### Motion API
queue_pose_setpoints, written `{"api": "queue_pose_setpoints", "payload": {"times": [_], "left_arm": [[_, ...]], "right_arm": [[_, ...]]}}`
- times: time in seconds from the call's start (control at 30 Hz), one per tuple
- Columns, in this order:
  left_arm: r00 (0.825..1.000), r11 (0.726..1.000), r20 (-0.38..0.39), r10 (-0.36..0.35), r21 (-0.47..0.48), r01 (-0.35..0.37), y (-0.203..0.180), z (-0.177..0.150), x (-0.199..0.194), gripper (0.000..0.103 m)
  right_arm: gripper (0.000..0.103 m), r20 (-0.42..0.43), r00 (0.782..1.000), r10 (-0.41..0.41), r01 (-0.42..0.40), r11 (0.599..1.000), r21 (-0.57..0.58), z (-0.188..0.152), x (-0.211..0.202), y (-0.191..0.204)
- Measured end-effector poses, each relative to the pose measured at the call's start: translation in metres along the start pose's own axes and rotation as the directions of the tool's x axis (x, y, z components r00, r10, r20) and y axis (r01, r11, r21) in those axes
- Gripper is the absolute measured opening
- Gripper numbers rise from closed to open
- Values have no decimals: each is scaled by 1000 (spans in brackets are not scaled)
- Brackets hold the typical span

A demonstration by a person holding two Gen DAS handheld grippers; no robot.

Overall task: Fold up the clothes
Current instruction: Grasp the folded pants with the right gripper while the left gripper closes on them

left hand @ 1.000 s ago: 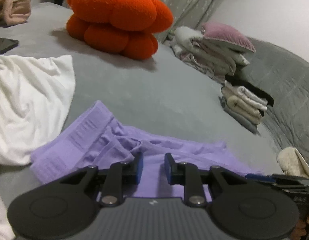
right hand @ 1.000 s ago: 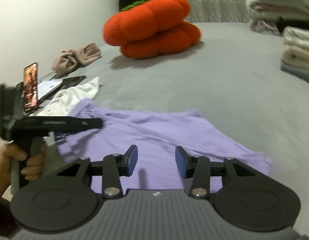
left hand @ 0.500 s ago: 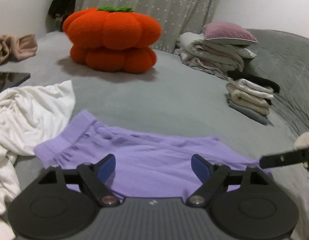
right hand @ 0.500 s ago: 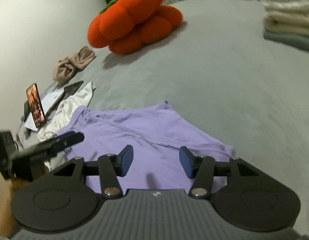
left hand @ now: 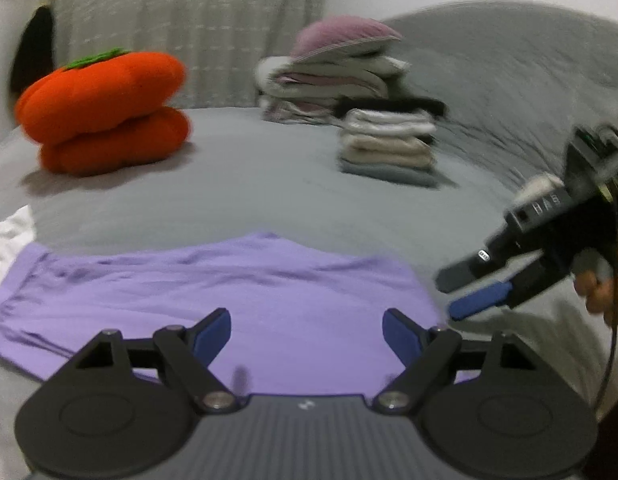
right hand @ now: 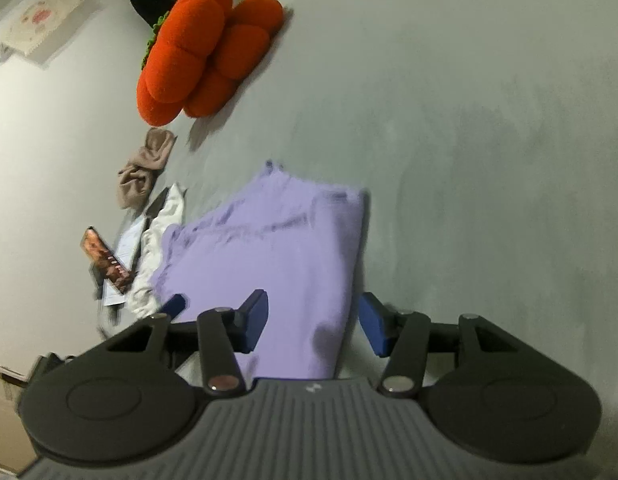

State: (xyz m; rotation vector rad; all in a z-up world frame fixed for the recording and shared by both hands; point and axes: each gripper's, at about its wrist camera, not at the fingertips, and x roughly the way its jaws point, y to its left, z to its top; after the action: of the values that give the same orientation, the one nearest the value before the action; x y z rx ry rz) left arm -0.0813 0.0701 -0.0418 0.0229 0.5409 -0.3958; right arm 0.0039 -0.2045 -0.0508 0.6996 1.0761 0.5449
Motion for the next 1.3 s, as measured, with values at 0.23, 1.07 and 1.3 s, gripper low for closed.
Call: {"api": "queue_pose_setpoints", "payload": {"times": [0.23,1.07,1.3], "left_arm": [[999,981,-10,-45,188,46,-42,-17,-2,84],[984,904,-1,179,395,-164,-98,-27,19,5],[977,910,5,214,363,-201,-104,-29,15,5]], "right_arm": [[41,-77,995,65,-59,995,82,-16,5,-12],[24,-59,987,152,-144,981,127,0,2,-18],[44,41,989,141,-146,978,152,18,16,-35]]}}
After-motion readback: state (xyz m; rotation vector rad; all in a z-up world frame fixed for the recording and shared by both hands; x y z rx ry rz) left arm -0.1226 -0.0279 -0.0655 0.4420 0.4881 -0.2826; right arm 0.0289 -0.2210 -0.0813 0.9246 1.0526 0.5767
